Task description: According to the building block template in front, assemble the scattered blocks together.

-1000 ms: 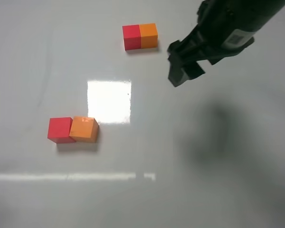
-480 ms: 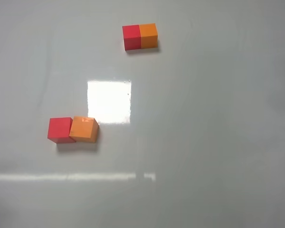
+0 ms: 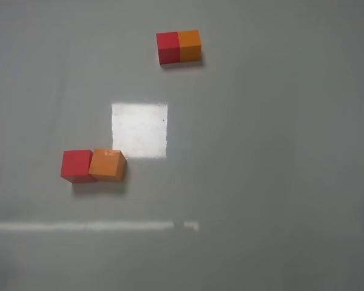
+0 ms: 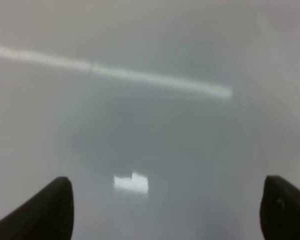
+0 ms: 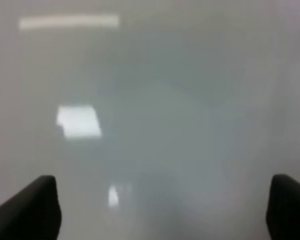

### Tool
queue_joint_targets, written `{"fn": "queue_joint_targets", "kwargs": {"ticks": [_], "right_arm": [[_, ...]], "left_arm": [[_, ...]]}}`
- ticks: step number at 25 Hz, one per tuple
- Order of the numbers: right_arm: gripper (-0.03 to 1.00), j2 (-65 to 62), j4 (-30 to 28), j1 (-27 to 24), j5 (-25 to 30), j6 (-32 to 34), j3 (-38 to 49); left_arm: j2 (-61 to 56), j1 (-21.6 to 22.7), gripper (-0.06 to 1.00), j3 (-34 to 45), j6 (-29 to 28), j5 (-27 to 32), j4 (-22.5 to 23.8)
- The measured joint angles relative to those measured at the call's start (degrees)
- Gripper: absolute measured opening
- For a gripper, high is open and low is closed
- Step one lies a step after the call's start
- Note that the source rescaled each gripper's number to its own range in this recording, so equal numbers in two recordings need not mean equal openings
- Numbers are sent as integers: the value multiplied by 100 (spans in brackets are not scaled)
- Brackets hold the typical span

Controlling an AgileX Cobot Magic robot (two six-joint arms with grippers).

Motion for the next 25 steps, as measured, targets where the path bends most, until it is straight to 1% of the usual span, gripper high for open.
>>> {"fn": "queue_joint_targets", "kwargs": {"ticks": [2, 6, 11, 18, 25], "right_arm": [[89, -469, 103, 0, -175, -158, 379], [89, -1413, 129, 0, -395, -328, 1059], [88, -2414, 212, 0, -591, -414, 1249], [87, -2606, 323, 0, -609, -611, 1248], [85, -2606, 359, 0, -634, -635, 1251]], "left_arm": [[0, 0, 68, 0, 0, 0, 0], [0, 0, 68, 0, 0, 0, 0], [0, 0, 68, 0, 0, 0, 0], [0, 0, 68, 0, 0, 0, 0], [0, 0, 68, 0, 7, -2, 0]]}}
